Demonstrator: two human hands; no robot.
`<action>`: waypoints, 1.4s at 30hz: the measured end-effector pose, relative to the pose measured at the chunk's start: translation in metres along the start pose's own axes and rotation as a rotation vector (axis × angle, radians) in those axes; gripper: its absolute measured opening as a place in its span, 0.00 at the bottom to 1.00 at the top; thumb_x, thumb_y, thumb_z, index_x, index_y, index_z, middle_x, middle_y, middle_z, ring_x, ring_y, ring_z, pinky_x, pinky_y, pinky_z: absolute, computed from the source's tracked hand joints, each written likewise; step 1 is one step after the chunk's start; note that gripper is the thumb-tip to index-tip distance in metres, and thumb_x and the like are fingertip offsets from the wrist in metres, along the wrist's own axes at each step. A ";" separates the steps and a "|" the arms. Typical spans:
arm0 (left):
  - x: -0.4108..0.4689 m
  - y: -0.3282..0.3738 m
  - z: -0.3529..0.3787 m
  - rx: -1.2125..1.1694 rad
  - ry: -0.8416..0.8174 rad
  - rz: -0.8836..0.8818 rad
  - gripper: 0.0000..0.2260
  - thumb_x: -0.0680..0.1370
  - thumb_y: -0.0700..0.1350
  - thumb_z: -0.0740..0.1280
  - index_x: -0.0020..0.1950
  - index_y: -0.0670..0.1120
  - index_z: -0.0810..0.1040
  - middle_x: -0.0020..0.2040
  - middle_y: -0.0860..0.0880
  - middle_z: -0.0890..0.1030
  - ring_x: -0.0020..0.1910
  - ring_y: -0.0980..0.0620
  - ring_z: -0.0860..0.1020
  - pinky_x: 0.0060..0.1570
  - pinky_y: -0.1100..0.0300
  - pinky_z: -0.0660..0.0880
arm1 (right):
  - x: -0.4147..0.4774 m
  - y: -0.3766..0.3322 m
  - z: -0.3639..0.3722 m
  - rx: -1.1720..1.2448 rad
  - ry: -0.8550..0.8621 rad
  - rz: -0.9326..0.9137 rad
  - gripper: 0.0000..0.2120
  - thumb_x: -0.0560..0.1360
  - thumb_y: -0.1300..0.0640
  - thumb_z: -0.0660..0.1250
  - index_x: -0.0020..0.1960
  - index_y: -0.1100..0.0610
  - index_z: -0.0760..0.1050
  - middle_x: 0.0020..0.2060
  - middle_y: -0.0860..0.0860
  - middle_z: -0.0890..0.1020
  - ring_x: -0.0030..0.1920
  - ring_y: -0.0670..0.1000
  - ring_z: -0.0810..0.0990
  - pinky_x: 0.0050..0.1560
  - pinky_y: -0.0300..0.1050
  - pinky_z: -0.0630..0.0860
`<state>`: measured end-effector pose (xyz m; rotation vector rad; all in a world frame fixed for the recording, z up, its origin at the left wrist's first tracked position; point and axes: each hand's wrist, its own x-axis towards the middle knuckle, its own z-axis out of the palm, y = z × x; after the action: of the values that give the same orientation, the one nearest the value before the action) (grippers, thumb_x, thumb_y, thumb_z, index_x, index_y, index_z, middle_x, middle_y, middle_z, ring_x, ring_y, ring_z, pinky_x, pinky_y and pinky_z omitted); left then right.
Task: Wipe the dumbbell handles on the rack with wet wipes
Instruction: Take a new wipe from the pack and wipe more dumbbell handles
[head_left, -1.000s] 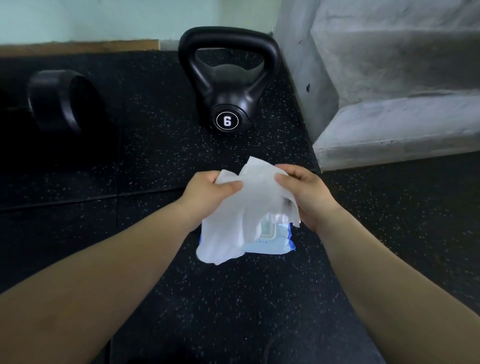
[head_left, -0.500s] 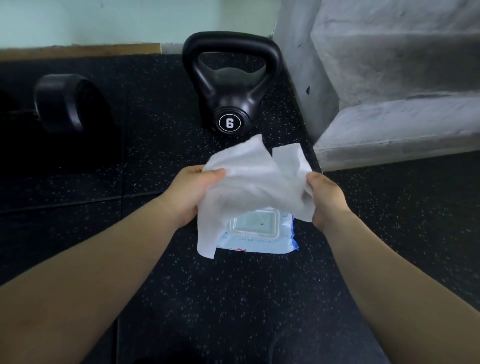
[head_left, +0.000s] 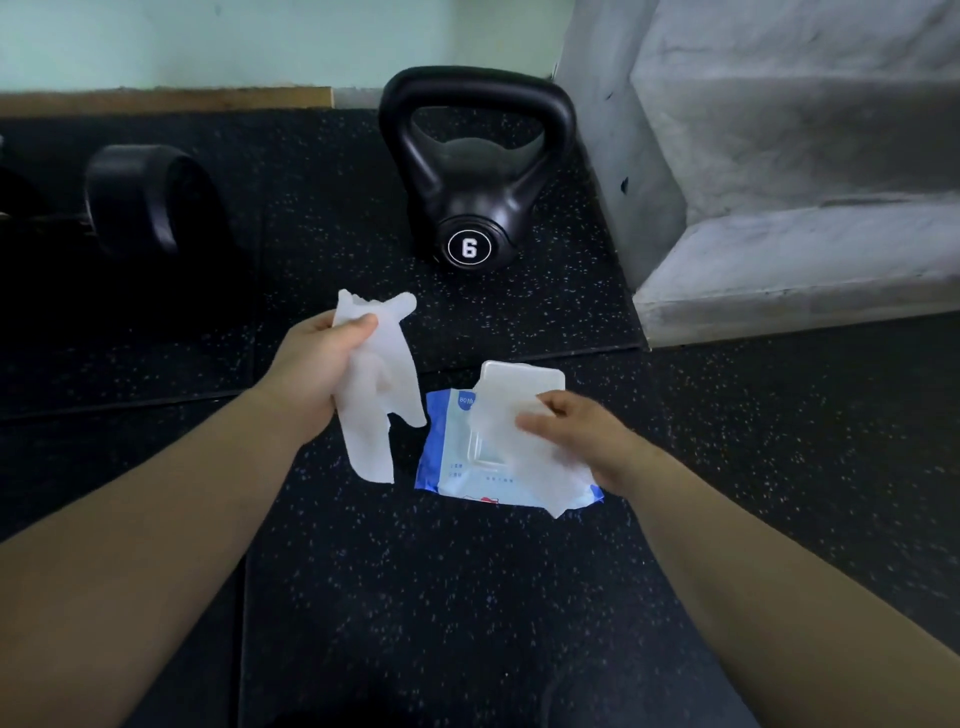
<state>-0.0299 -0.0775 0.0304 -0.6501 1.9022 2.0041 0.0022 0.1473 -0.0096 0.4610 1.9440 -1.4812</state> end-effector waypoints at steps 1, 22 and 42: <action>-0.001 -0.001 0.001 0.006 -0.011 0.000 0.06 0.79 0.42 0.61 0.47 0.48 0.76 0.43 0.49 0.79 0.41 0.52 0.78 0.39 0.59 0.74 | 0.002 0.002 0.004 -0.086 -0.022 0.019 0.12 0.72 0.57 0.68 0.54 0.56 0.71 0.45 0.50 0.77 0.43 0.49 0.76 0.42 0.41 0.73; -0.050 0.038 0.031 -0.189 -0.105 -0.093 0.10 0.78 0.46 0.60 0.55 0.44 0.77 0.50 0.43 0.81 0.50 0.48 0.80 0.52 0.55 0.75 | -0.041 -0.039 0.021 0.339 -0.116 0.066 0.21 0.73 0.38 0.56 0.49 0.54 0.75 0.49 0.50 0.80 0.53 0.53 0.75 0.56 0.48 0.71; -0.366 0.363 -0.052 0.215 -0.047 -0.106 0.08 0.78 0.43 0.62 0.44 0.46 0.81 0.34 0.51 0.82 0.32 0.56 0.80 0.32 0.65 0.75 | -0.405 -0.323 0.026 0.389 -0.255 -0.022 0.13 0.70 0.70 0.59 0.35 0.53 0.72 0.32 0.49 0.76 0.34 0.45 0.74 0.36 0.35 0.71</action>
<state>0.1031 -0.1245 0.5291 -0.6257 1.9754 1.7066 0.1050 0.0666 0.4920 0.3941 1.4723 -1.8429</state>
